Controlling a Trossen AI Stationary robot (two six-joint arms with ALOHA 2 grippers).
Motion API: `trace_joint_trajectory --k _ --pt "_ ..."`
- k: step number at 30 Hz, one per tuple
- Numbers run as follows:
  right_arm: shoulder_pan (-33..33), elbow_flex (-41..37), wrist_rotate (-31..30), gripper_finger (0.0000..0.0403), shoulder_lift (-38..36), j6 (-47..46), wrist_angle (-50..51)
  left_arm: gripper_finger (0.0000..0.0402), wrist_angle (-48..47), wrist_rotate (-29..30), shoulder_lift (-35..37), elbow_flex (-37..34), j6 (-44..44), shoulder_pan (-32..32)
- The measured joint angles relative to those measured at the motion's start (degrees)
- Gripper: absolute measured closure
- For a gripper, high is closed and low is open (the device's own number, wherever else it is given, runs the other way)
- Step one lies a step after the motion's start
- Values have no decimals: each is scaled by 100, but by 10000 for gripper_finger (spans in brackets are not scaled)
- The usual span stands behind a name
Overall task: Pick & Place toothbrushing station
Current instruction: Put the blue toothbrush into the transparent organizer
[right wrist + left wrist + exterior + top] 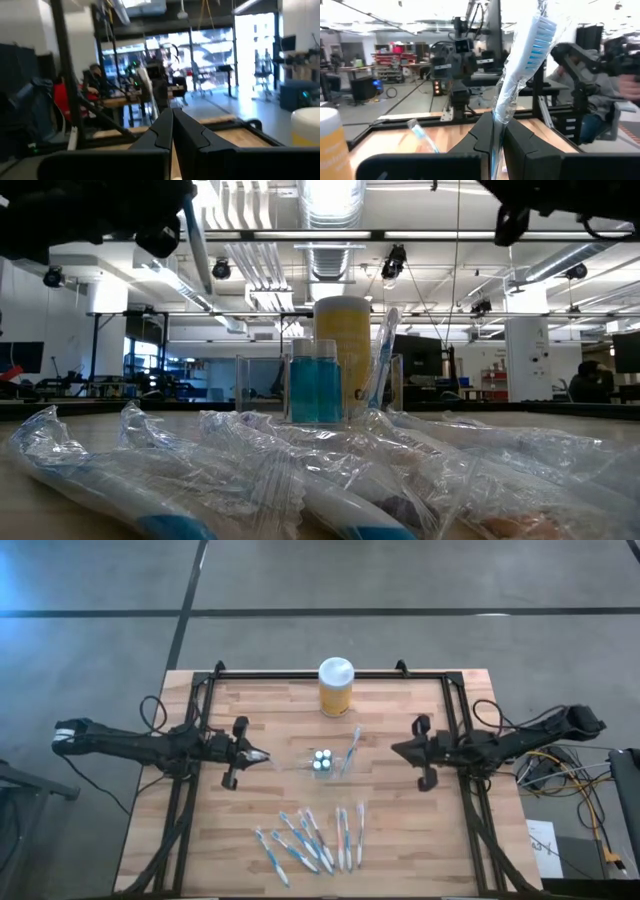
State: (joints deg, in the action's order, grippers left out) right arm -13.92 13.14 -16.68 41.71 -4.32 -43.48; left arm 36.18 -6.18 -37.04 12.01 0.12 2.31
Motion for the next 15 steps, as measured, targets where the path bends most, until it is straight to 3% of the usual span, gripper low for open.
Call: trace_joint_trajectory --k 5,15 --pt "1 -379 17 394 -130 32 -166 378 -164 -605 -139 154 129 -35" --pt "-3 -1131 21 394 -82 -208 -1198 378 405 -511 -723 413 -620 -677"
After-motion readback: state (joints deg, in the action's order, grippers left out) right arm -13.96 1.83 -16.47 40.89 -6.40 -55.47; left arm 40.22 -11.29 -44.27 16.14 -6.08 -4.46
